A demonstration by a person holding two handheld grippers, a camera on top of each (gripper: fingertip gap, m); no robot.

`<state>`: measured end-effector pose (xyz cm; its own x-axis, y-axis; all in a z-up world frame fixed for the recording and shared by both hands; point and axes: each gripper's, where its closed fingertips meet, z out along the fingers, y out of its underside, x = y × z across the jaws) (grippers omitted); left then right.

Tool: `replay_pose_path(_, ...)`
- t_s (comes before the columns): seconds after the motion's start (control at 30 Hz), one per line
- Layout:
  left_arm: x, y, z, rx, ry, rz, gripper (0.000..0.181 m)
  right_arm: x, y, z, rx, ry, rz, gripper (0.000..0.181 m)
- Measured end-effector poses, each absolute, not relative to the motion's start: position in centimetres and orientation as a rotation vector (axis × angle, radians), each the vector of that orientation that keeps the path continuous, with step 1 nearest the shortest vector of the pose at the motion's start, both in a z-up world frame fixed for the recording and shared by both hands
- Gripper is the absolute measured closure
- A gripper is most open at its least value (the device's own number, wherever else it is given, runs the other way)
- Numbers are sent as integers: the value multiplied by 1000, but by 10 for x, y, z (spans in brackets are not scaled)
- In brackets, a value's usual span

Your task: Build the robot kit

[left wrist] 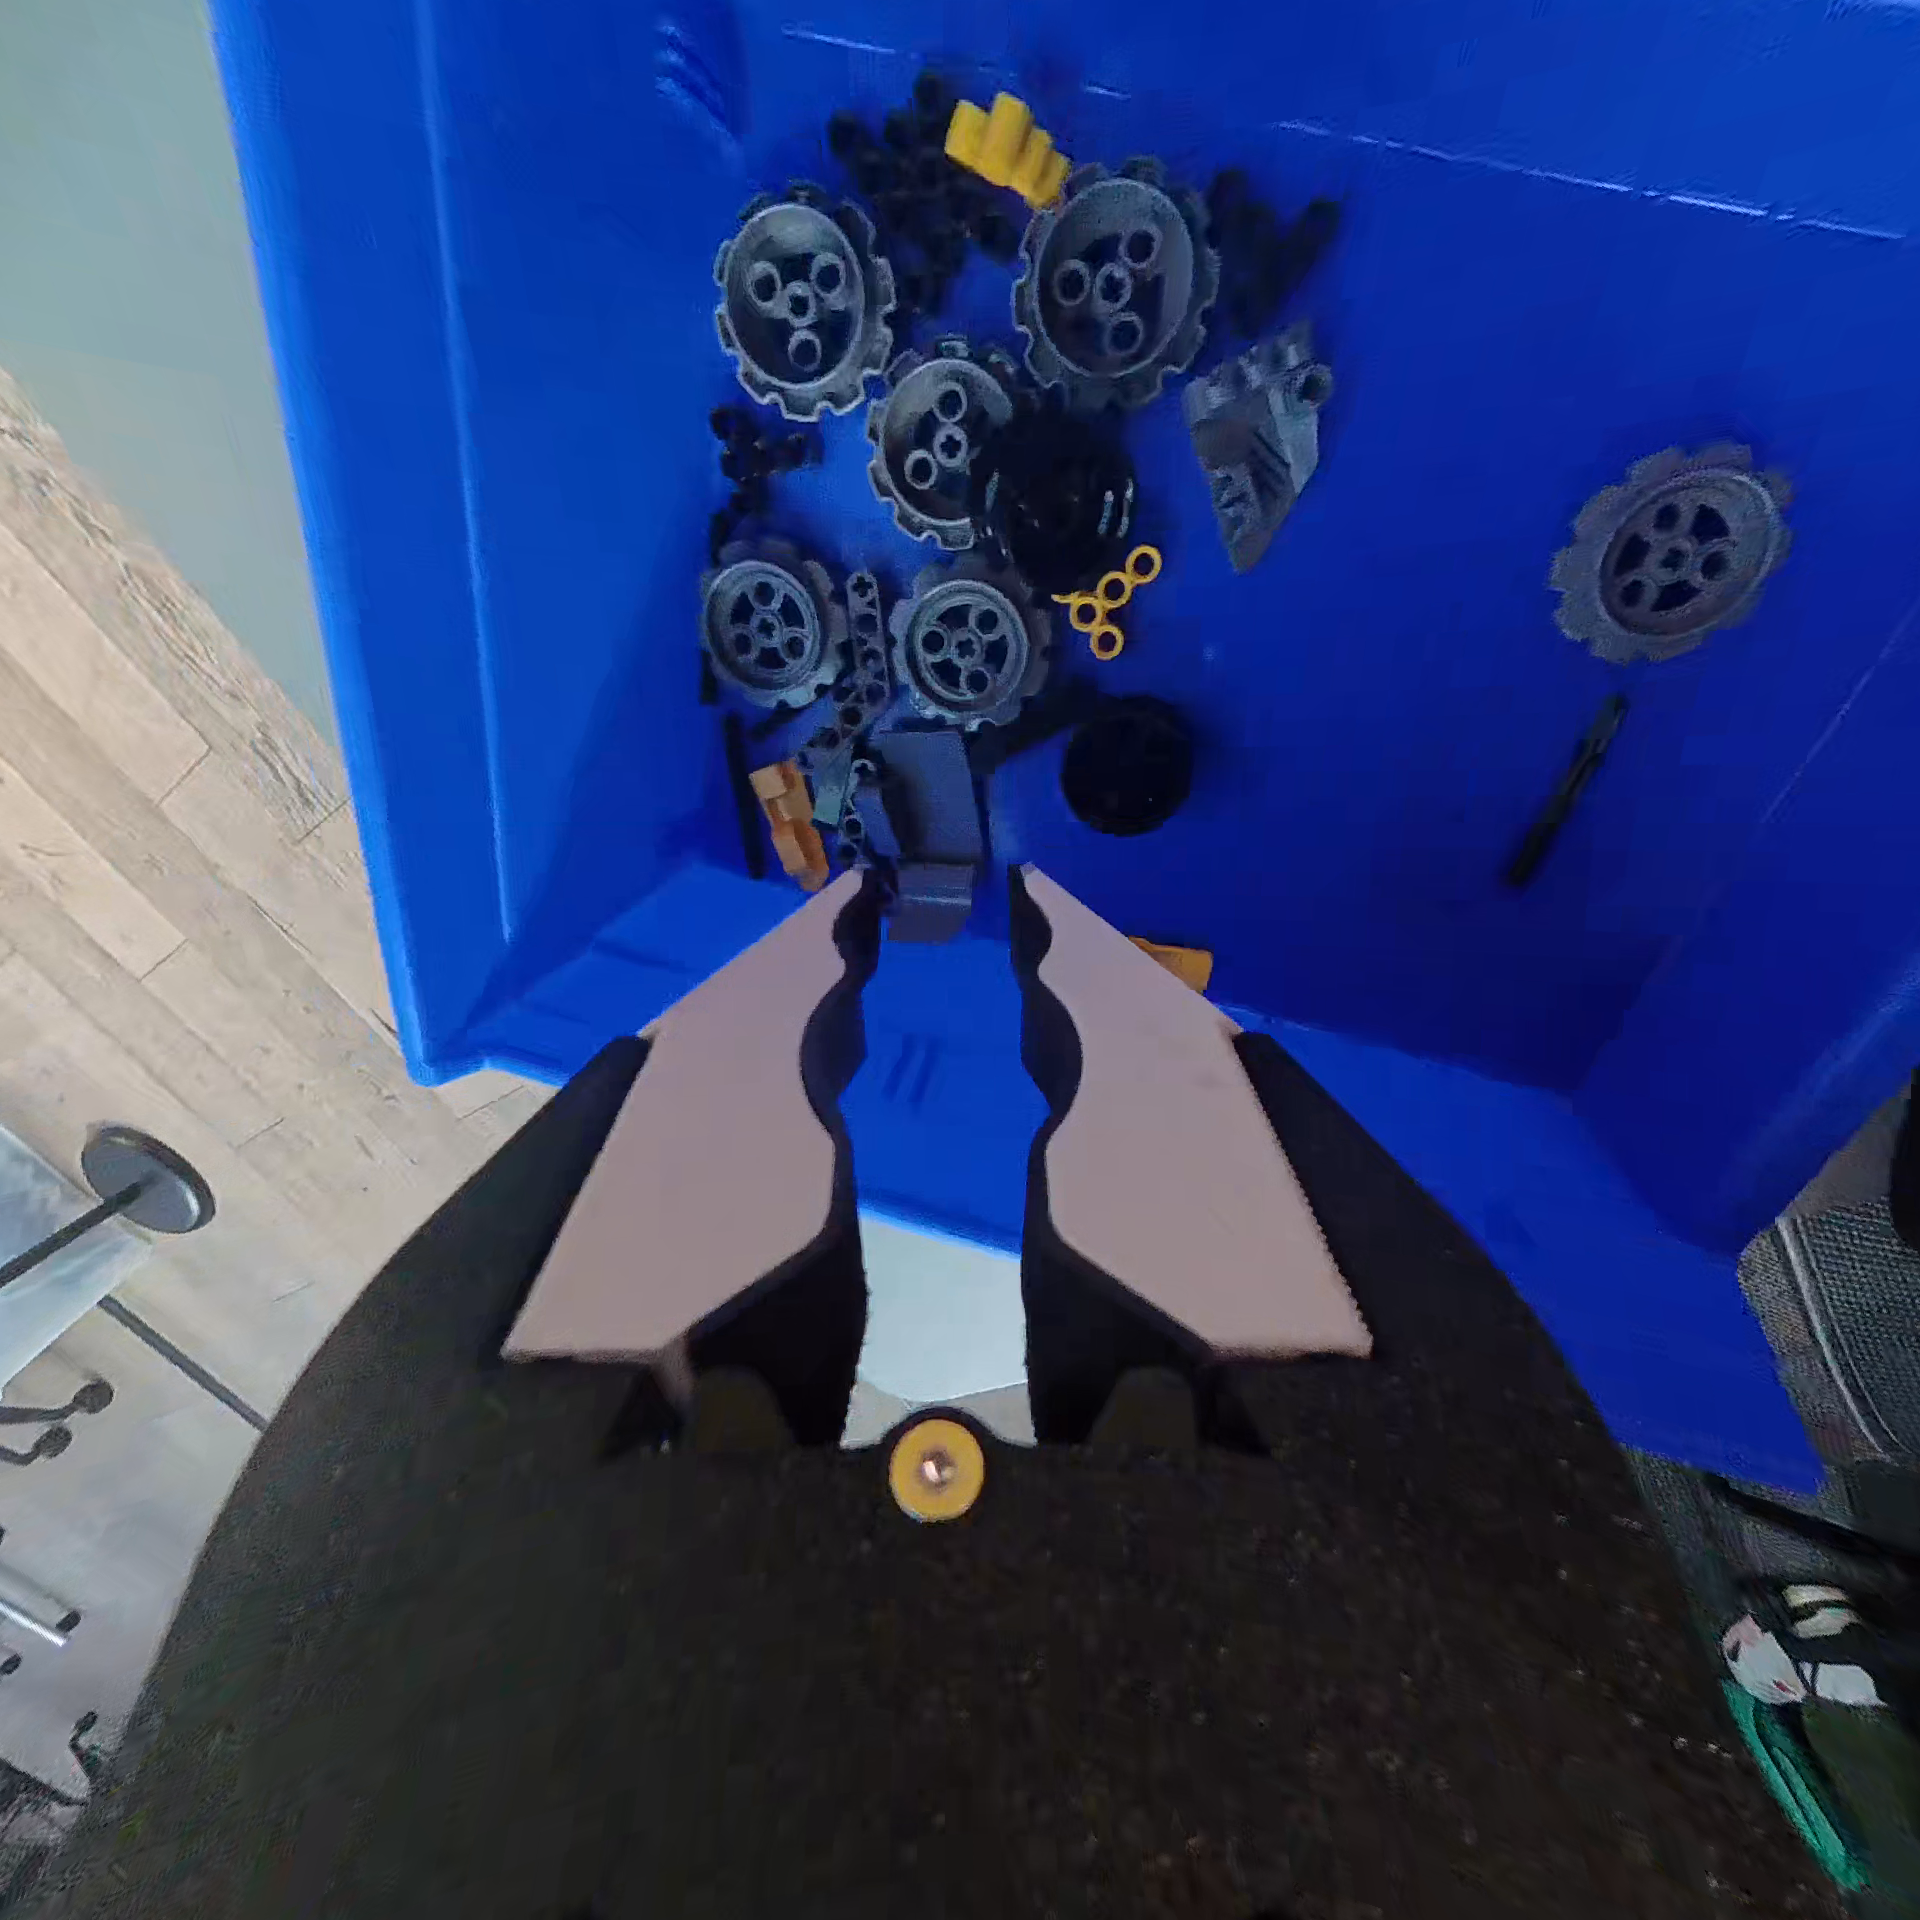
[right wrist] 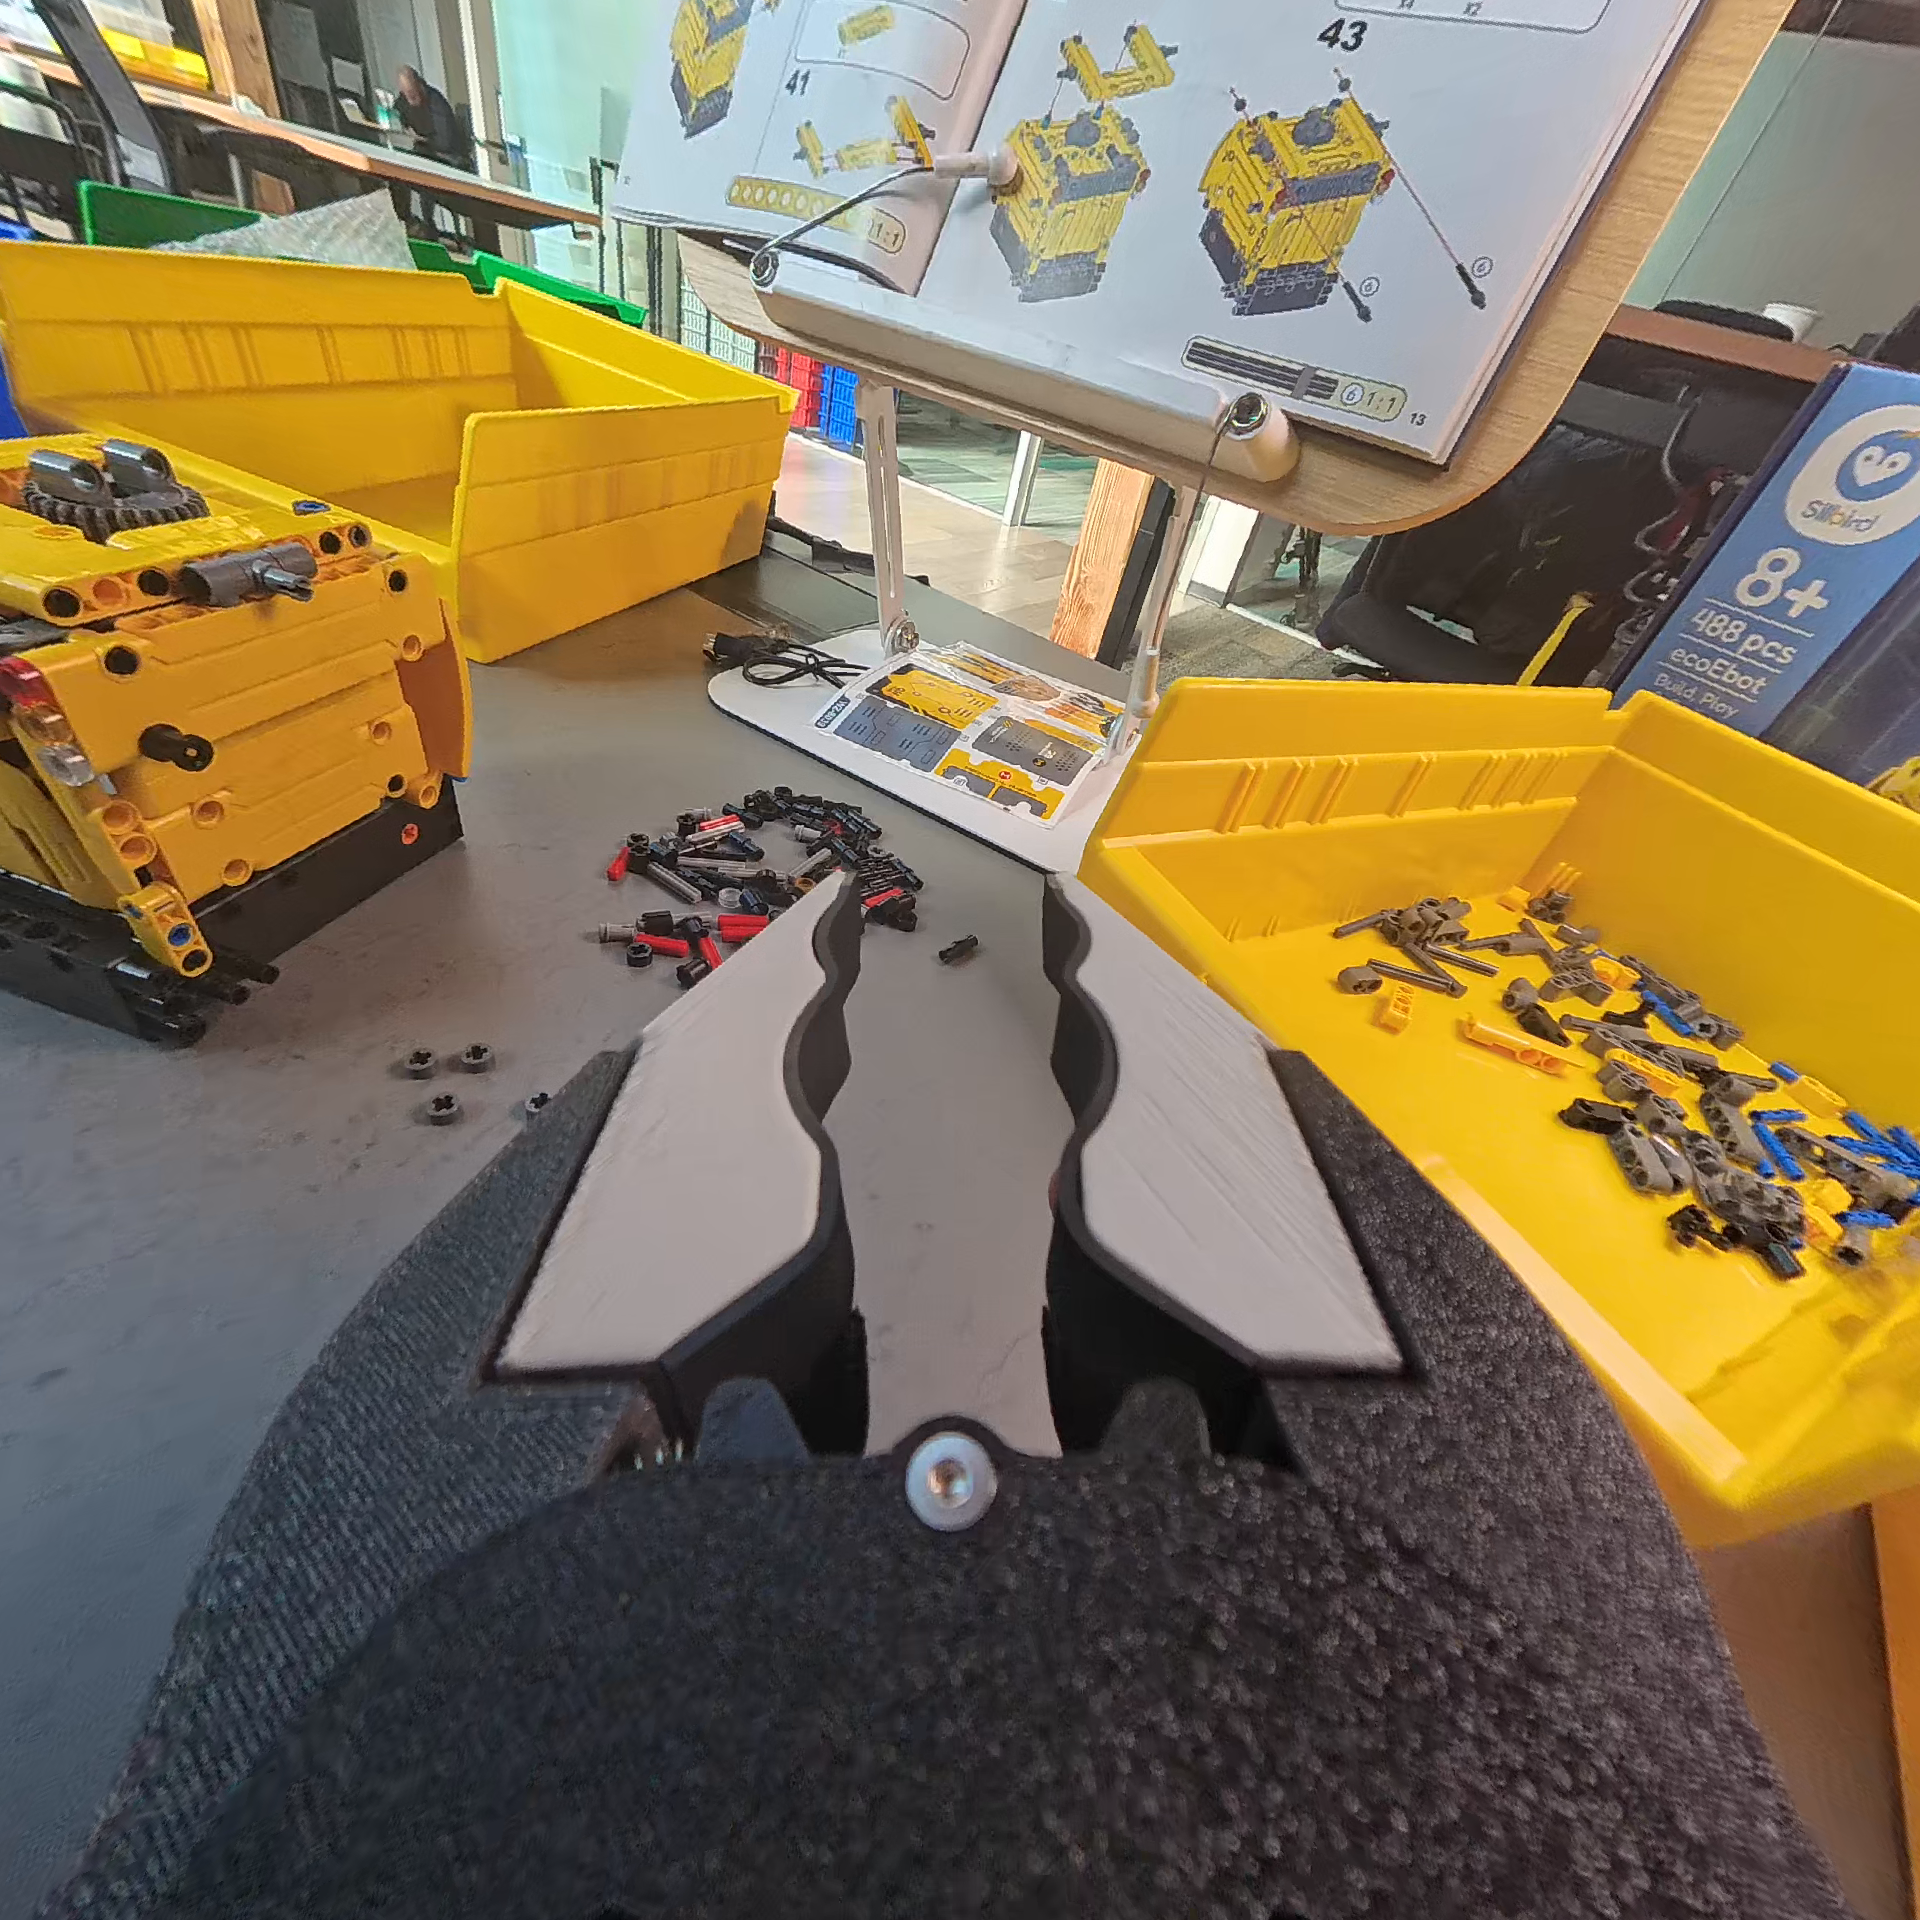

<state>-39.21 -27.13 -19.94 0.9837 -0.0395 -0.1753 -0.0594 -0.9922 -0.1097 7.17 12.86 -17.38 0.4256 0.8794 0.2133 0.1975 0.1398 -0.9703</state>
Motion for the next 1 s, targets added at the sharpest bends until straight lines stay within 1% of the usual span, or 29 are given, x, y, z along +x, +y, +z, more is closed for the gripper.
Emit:
replay_pose_path(0.23,-433,-280,-244,-3271,175,376,155,71,128,-174,-1363,-1058,643,147)
replay_pose_path(0.3,-430,-285,-257,-3346,180,291,152,72,128,-173,-1365,-1052,646,147)
replay_pose_path(0.37,-427,-289,-265,-3383,172,226,154,72,128,-173,-1366,-1049,650,147)
replay_pose_path(0.4,-426,-288,-265,-3381,176,219,157,72,128,-173,-1367,-1048,651,147)
replay_pose_path(0.43,-424,-287,-265,-3374,179,202,165,72,129,-173,-1368,-1048,652,147)
replay_pose_path(0.5,-412,-290,-264,-3376,229,123,173,72,128,-174,-1369,-1052,652,147)
replay_pose_path(0.6,-369,-297,-261,-3345,374,-172,174,72,127,-174,-1363,-1057,651,147)
replay_pose_path(0.7,-342,-306,-250,-3296,483,-303,171,71,126,-174,-1360,-1063,653,147)
replay_pose_path(0.77,-345,-303,-238,-3241,432,-263,165,71,126,-174,-1361,-1067,652,147)
replay_pose_path(0.87,-381,-295,-220,-3177,312,-22,160,71,125,-175,-1359,-1071,651,147)
replay_pose_path(1.0,-423,-286,-211,-3136,213,222,160,70,126,-175,-1359,-1072,644,147)
